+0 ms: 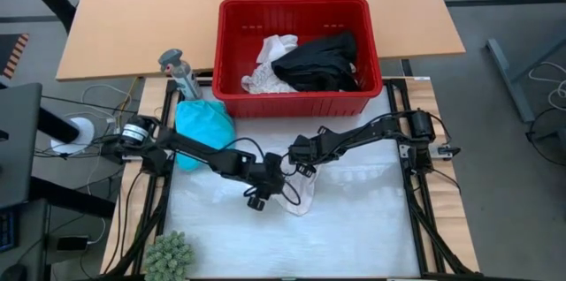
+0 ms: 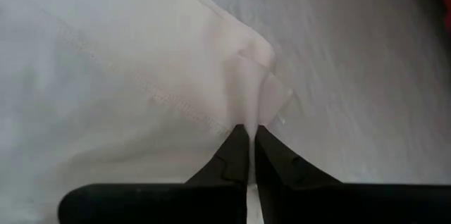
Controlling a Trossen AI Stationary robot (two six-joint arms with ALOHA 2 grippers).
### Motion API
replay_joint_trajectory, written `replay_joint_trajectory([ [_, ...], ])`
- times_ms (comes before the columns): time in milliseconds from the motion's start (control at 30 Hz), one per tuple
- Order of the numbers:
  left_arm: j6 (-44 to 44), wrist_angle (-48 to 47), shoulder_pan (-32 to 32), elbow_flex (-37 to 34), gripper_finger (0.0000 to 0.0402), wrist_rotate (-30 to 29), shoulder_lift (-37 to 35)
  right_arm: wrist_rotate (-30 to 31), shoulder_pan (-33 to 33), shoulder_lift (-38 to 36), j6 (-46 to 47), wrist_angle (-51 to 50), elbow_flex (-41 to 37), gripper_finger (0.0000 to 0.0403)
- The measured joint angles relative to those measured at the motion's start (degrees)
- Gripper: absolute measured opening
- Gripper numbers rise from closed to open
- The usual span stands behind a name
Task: Fold laundry
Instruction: Fold the white underwear
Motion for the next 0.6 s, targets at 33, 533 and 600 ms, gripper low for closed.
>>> replay_joint_trajectory([
  [33,0.31,-0.54,0.31,0.0,0.0167,0.2,0.0,0.02,0.0,0.02,-0.2,-0.05,0.0,0.004],
  [533,3.68,-1.27,3.44,-0.02,0.0091,5.31,0.0,-0.07,-0.05,0.04,-1.36,-0.02,-0.02,0.004],
  [600,3.87,-1.22,3.53,-0.02,0.0055,4.7,0.0,-0.07,-0.05,0.04,-1.43,0.0,-0.02,0.004],
])
